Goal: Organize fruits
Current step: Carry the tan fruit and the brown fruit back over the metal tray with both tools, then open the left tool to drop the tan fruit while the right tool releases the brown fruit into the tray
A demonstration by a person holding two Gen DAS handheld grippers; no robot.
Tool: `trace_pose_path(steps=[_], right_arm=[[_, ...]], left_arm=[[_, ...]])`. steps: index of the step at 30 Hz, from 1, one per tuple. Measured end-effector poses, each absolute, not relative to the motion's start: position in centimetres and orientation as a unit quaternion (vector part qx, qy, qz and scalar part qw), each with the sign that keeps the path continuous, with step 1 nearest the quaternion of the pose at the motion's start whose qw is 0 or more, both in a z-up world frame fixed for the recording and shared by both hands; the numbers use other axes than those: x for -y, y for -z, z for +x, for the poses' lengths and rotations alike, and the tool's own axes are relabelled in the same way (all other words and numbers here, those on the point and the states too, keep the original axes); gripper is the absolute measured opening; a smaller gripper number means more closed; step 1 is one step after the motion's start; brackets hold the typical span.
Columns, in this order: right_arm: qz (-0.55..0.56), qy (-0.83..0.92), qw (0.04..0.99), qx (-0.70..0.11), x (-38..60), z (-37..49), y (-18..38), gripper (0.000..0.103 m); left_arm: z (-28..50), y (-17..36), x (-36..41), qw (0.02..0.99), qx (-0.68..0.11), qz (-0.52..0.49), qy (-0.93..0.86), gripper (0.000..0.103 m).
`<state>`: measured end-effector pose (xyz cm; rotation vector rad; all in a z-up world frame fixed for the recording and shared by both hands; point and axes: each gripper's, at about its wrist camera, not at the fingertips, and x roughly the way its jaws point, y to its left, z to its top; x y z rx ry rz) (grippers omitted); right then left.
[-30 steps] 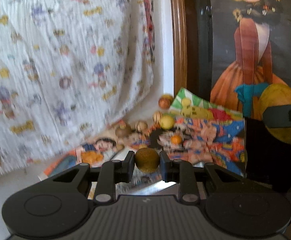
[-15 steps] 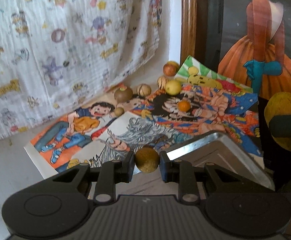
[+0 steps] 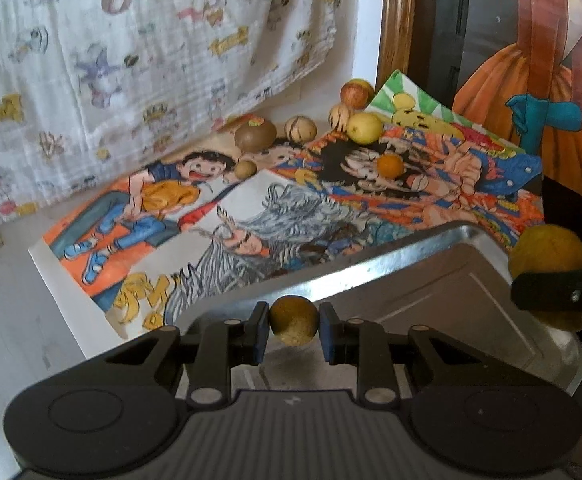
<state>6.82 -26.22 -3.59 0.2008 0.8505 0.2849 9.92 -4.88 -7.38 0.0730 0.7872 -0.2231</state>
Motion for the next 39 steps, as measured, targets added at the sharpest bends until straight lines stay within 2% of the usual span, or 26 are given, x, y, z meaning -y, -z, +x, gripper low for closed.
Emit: trace_pose_path(steps=[14,33,35,37,39], right_arm=[[0.042,-0.123,0.891,-0.434,24.8,8.1,7.9,0.056],[0.042,-0.123,0.887,-0.442,24.7,8.4,9.0,0.057],[0.043,-0.124,0.887,-0.442,24.7,8.4,9.0,0.059],[0.044,-0.125,0.889,-0.438,24.6,8.3,8.9,0.066],[0.042,-0.125,0.891,-0.435,24.4,8.2,8.7,0.067]], left_arm=[[10.0,9.4,5.5,0.912,-0.392,0.058,0.106,0.029],[9.8,9.5,5.6,0.912,-0.391,0.067,0.105,0.030],[9.8,9.5,5.6,0.912,-0.391,0.066,0.104,0.030],[9.8,9.5,5.5,0.912,-0.391,0.065,0.104,0.031],[9.8,9.5,5.5,0.912,-0.392,0.063,0.104,0.036]])
